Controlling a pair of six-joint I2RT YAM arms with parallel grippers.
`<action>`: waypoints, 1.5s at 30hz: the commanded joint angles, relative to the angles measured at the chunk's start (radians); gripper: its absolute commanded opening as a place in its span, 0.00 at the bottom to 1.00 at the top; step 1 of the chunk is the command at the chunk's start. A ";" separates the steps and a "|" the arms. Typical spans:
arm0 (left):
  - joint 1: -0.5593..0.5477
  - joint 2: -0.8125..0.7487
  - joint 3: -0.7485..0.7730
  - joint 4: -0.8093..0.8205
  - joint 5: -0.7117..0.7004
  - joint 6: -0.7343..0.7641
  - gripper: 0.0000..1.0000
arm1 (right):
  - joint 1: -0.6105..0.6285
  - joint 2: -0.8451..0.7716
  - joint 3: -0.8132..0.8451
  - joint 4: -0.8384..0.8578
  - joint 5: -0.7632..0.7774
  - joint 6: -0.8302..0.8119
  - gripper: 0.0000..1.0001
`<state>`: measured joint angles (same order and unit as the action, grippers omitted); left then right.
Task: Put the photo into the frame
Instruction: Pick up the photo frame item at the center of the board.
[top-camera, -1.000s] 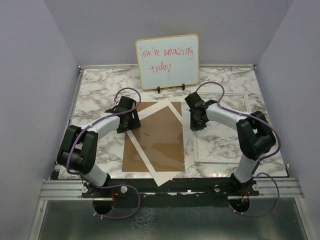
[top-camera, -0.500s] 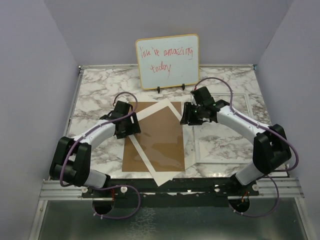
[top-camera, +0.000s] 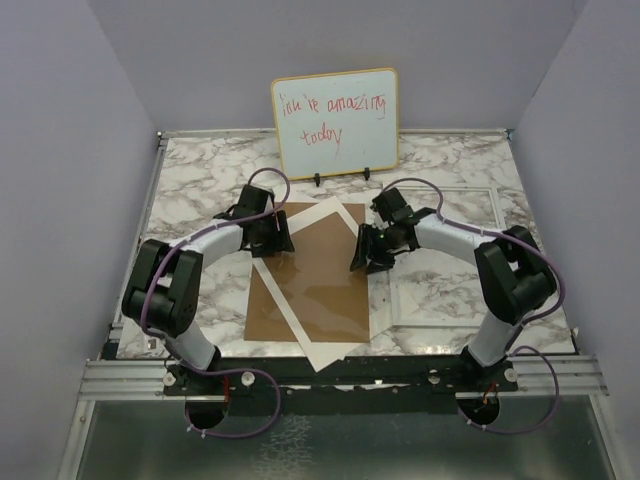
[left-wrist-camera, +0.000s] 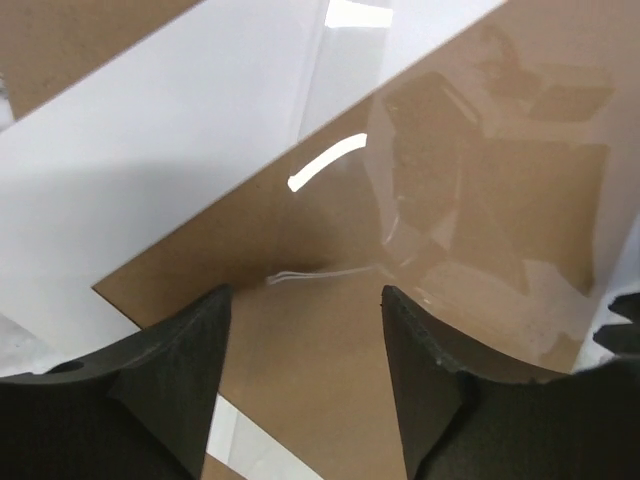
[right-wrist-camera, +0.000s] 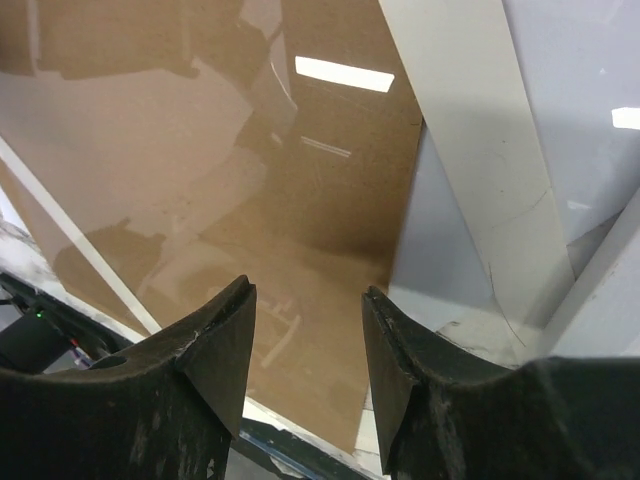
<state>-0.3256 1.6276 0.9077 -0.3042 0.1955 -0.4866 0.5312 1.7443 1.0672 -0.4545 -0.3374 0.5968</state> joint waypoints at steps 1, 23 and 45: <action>0.008 0.111 0.017 -0.021 0.075 0.020 0.61 | 0.006 0.032 -0.034 0.030 -0.028 0.023 0.51; 0.178 0.272 0.018 -0.060 0.563 0.120 0.57 | 0.006 0.184 -0.054 0.023 -0.014 -0.020 0.51; 0.247 0.182 -0.061 -0.015 0.598 0.031 0.82 | 0.006 0.247 -0.019 0.066 -0.052 -0.055 0.52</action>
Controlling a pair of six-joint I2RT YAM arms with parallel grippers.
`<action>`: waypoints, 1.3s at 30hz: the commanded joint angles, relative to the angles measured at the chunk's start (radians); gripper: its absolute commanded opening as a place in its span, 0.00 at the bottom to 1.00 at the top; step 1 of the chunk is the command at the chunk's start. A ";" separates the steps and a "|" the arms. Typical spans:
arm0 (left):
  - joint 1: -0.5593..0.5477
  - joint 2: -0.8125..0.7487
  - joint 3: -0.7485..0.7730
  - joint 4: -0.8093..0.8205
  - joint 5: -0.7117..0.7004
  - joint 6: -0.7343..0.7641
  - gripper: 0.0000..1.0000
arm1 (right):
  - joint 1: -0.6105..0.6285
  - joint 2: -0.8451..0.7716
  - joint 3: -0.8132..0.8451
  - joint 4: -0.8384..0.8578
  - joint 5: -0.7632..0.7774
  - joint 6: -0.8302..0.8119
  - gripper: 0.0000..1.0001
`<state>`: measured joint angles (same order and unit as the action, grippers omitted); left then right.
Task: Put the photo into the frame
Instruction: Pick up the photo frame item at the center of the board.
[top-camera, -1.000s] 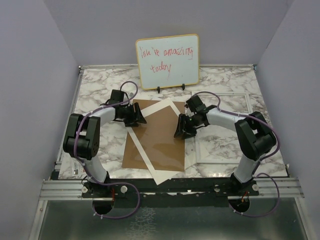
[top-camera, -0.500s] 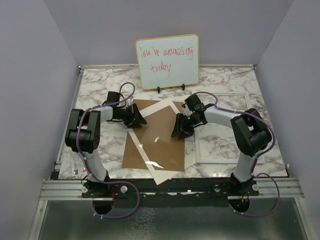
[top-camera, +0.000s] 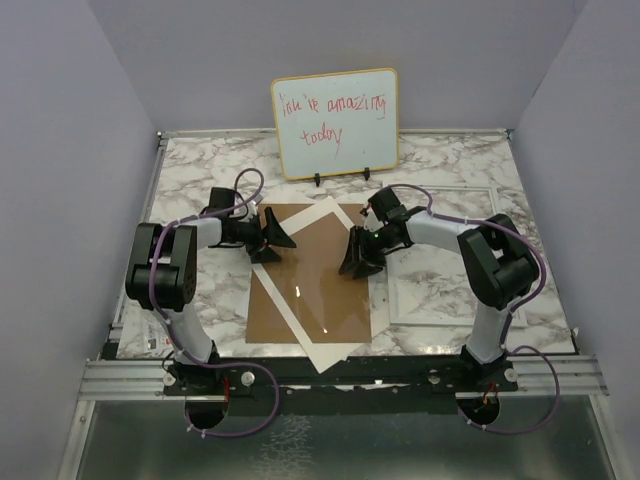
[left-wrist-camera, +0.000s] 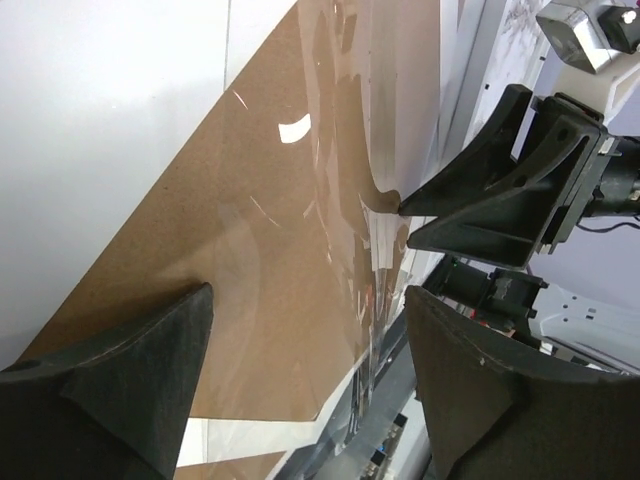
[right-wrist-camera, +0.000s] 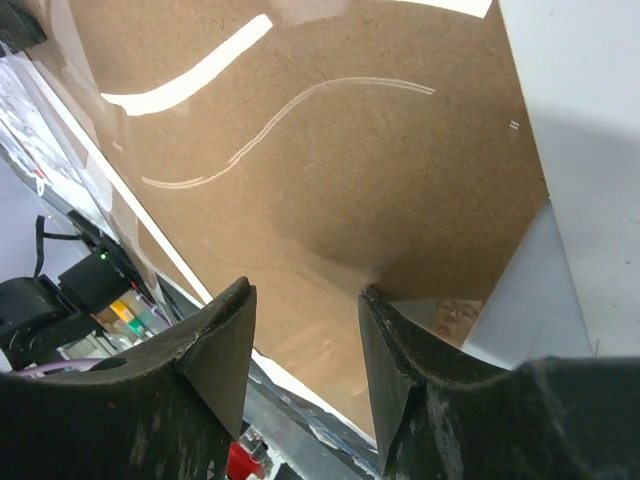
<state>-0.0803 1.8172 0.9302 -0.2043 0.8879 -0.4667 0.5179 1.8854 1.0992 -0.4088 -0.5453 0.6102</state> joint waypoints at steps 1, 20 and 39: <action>0.002 -0.011 -0.097 -0.112 -0.100 0.012 0.84 | 0.019 0.107 -0.053 0.023 0.154 -0.069 0.52; 0.053 -0.172 -0.166 -0.094 -0.225 -0.011 0.93 | 0.019 0.105 -0.106 0.027 0.210 -0.113 0.53; 0.048 -0.113 -0.213 -0.172 -0.151 0.027 0.63 | 0.019 0.125 -0.107 0.038 0.184 -0.139 0.53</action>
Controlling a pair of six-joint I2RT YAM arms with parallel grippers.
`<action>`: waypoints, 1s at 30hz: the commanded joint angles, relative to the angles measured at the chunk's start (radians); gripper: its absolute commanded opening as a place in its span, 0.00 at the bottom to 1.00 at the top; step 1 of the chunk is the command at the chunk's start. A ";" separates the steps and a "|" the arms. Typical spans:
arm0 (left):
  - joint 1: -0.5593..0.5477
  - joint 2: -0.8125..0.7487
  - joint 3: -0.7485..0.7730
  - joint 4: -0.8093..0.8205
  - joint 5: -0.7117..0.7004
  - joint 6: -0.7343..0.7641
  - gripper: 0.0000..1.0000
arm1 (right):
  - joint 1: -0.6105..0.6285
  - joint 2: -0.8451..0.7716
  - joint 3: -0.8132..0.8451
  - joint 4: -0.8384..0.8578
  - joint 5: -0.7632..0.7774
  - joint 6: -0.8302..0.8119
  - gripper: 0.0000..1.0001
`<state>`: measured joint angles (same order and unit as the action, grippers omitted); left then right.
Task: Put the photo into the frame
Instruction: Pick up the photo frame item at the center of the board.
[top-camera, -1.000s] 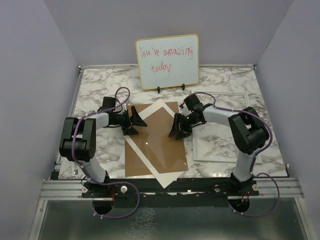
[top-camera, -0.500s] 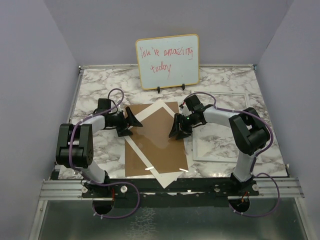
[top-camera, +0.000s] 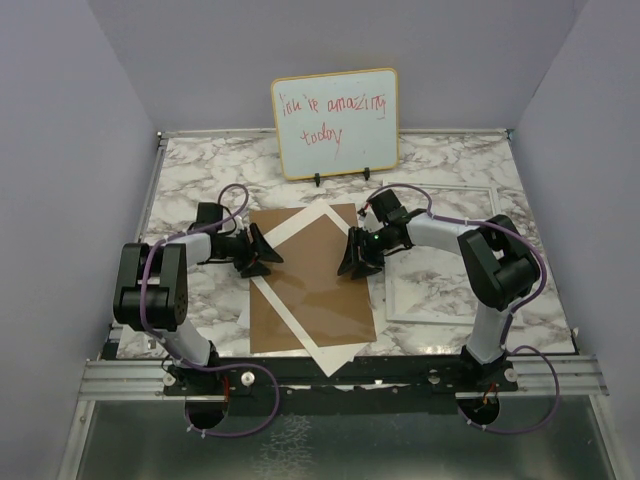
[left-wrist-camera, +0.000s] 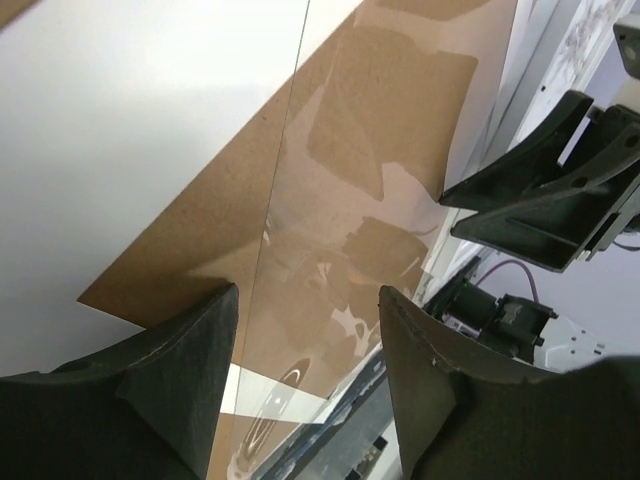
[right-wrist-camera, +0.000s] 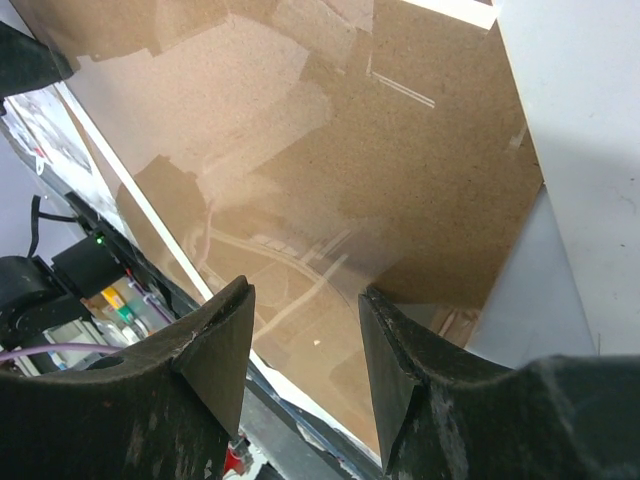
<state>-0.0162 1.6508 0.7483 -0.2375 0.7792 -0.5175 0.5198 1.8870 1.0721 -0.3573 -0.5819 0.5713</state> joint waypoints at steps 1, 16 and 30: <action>-0.016 0.051 -0.025 -0.136 -0.024 0.074 0.63 | 0.017 0.124 -0.080 -0.012 0.219 -0.100 0.53; -0.024 -0.047 -0.032 0.064 0.184 -0.087 0.58 | 0.017 0.113 -0.092 0.018 0.184 -0.103 0.53; -0.089 0.005 -0.030 0.118 0.131 -0.082 0.34 | 0.017 0.037 -0.115 0.075 0.143 -0.107 0.53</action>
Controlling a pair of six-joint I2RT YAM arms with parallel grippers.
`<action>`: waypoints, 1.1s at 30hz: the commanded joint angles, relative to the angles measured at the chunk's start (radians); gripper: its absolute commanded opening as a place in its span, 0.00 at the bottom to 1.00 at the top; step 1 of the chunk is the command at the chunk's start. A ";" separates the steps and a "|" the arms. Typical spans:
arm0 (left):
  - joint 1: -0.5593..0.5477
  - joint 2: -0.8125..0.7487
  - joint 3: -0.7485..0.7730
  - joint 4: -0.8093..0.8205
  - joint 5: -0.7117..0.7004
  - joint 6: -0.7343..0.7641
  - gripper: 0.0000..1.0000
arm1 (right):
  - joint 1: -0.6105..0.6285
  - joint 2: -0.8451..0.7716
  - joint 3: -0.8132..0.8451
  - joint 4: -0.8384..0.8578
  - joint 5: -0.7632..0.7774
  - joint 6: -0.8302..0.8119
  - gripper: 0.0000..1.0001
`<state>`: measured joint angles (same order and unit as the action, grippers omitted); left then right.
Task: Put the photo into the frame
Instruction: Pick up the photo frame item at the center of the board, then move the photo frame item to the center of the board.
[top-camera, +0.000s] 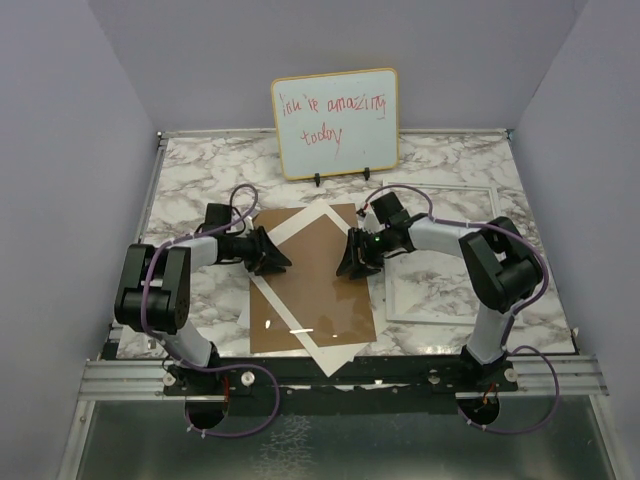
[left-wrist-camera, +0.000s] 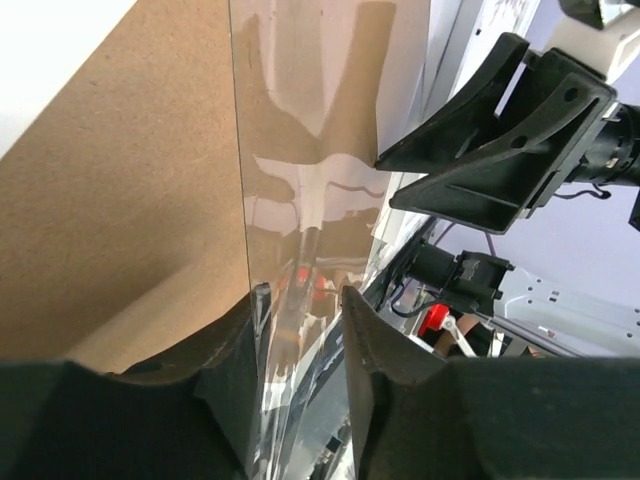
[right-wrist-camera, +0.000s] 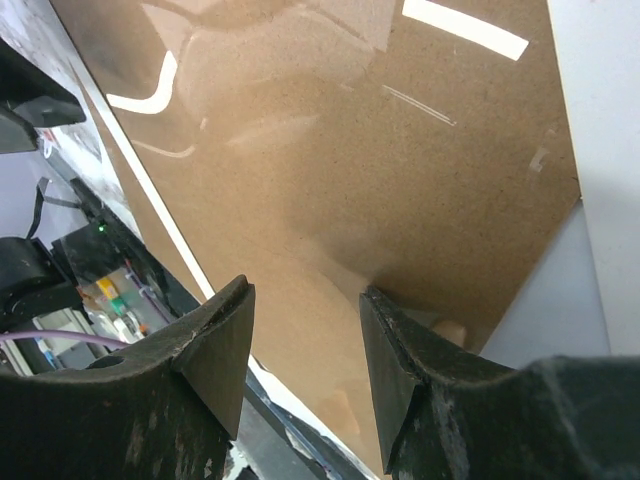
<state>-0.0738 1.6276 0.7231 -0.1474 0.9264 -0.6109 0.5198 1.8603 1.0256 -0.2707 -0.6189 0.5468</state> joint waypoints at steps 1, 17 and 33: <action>-0.039 0.037 0.000 0.026 -0.023 0.015 0.30 | 0.017 0.057 -0.072 -0.010 0.180 -0.082 0.53; -0.029 -0.233 0.313 -0.536 -0.446 0.204 0.00 | 0.017 -0.203 -0.069 -0.107 0.486 0.024 0.60; -0.026 -0.372 0.607 -0.679 -0.566 0.171 0.00 | 0.004 -0.067 0.034 -0.289 0.828 0.058 0.63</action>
<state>-0.1047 1.2827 1.2716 -0.7921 0.3737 -0.4335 0.5411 1.7473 1.0611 -0.4496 0.0147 0.5911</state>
